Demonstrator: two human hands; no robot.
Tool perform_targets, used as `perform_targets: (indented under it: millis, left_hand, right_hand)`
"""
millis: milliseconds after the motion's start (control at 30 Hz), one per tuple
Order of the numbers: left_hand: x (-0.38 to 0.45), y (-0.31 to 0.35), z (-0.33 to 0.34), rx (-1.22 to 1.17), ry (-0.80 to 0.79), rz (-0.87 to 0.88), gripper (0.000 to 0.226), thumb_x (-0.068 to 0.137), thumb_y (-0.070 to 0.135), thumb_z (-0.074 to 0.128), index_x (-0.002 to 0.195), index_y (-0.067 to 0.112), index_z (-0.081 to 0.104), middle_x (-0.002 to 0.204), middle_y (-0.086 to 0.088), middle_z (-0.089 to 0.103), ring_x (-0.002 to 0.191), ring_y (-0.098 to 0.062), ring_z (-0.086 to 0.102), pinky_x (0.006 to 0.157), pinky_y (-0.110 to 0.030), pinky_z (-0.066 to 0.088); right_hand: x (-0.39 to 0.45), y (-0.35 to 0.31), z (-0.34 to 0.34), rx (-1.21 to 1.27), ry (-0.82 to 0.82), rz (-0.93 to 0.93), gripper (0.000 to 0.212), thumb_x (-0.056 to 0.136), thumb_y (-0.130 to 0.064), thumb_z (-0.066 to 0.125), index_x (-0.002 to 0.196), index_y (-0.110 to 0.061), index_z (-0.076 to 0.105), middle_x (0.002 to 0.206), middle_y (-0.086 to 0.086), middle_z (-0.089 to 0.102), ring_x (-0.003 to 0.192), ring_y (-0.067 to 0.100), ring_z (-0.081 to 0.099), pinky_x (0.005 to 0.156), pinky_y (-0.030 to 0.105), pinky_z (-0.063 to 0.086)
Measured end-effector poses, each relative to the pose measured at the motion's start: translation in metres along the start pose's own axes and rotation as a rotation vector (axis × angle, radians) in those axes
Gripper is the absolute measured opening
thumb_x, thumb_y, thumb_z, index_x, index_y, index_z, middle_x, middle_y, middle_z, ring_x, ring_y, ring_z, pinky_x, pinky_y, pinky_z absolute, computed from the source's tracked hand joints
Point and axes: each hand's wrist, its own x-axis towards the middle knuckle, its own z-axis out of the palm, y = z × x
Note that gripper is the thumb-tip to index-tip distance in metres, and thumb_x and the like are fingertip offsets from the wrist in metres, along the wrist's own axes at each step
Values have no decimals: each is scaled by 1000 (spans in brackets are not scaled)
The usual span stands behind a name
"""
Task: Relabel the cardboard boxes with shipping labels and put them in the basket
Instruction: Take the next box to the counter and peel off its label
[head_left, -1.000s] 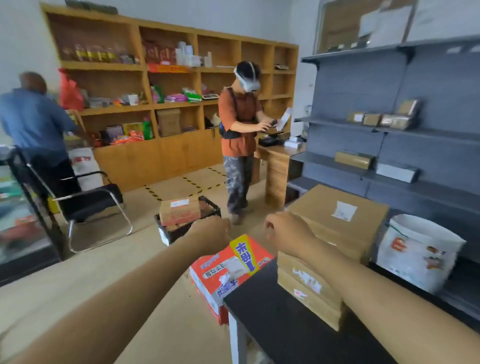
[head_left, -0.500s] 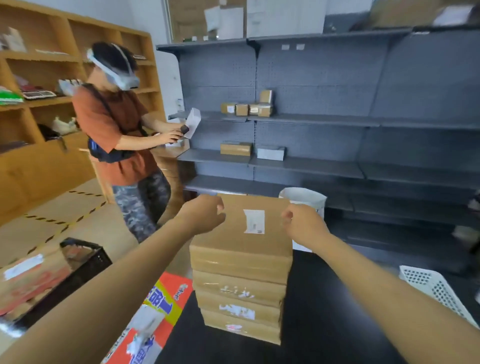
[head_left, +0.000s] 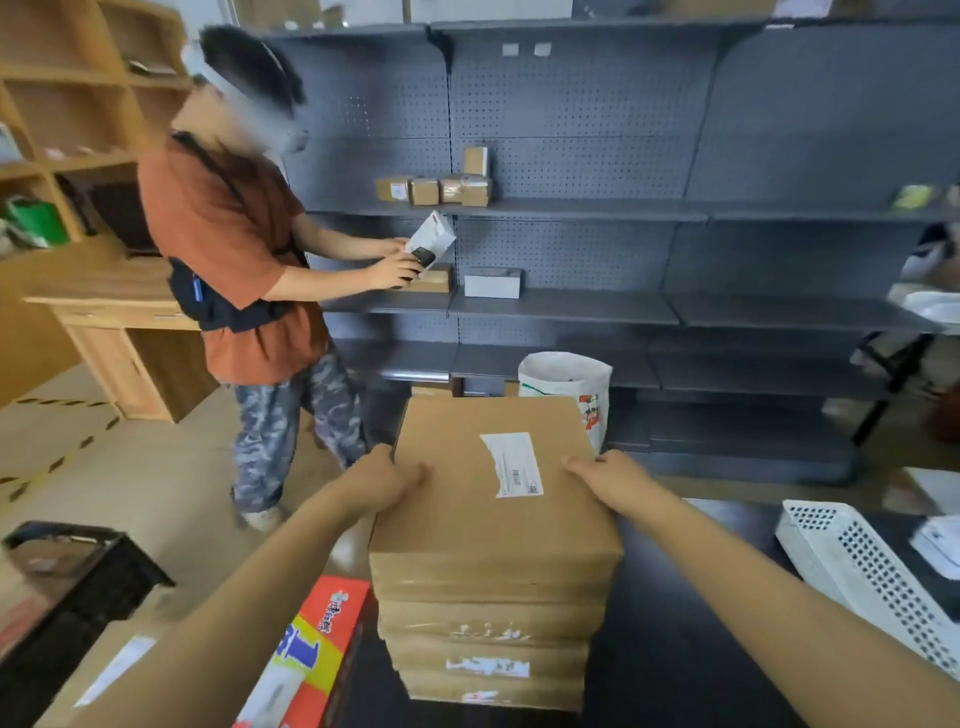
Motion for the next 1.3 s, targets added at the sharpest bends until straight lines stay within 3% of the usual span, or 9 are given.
perform_targets:
  millis: [133,233,300,433,533,833,1067,1200,1300]
  left_hand:
    - [9,-3,7,-17,40,6,59,89,47,58,129,5,46,127,-9,57,101,-20,55,78,-27,40]
    - [16,-8,6,-40,39,15,58,87,50,59,124,7,48,123,-9,58,97,-20,55,74,-28,41]
    - [19,-6,3,-51,35,17,56,86,51,59,120,7,51,120,-9,60,95,-22,57,71,-31,44]
    - [23,5,0,-57,14,50,60,87,51,58,126,6,50,125,-11,59,109,-27,58,92,-38,50]
    - [24,23,2,-50,35,104,62,89,49,57,130,5,46,132,-12,54,116,-28,55,88,-32,45]
    - [18,105,56,-71,7,173,63,90,47,58,134,6,38,132,-13,54,116,-32,55,95,-40,47]
    - [3,191,135,-152,51,185,71,88,45,59,141,9,29,132,-11,53,102,-24,52,77,-29,37]
    - [-12,226,185,-175,69,166,76,88,47,59,145,8,26,137,-12,50,120,-30,51,83,-29,37]
    - [-25,243,215,-192,79,152,70,88,47,59,142,10,33,133,-11,54,117,-29,54,82,-28,39]
  right_hand:
    - [-2,-3,9,17,80,41,36,89,-40,54,111,-13,56,105,6,65,93,24,63,83,38,53]
    - [-5,-4,10,21,109,48,34,90,-41,55,111,-15,56,106,4,64,91,22,62,71,34,49]
    - [-7,-6,10,23,127,54,35,90,-42,55,112,-15,58,108,6,64,93,24,62,74,34,49]
    - [-9,-9,6,20,164,60,29,90,-42,53,99,-15,59,103,5,65,86,21,62,66,31,46]
    - [-10,-8,-7,5,199,67,32,90,-44,50,99,-14,57,98,4,62,81,18,59,58,29,42]
    - [-11,28,-94,14,292,94,32,92,-46,49,106,-18,51,95,1,59,81,17,56,65,32,42]
    - [-7,81,-196,-29,317,96,33,89,-47,50,104,-17,52,103,5,60,94,26,59,85,41,49]
    - [-5,114,-247,-23,293,101,40,90,-46,50,115,-15,53,108,7,61,96,27,59,84,40,48]
    - [-4,137,-269,-3,260,117,43,91,-45,50,122,-14,51,113,8,60,98,28,59,84,40,47]
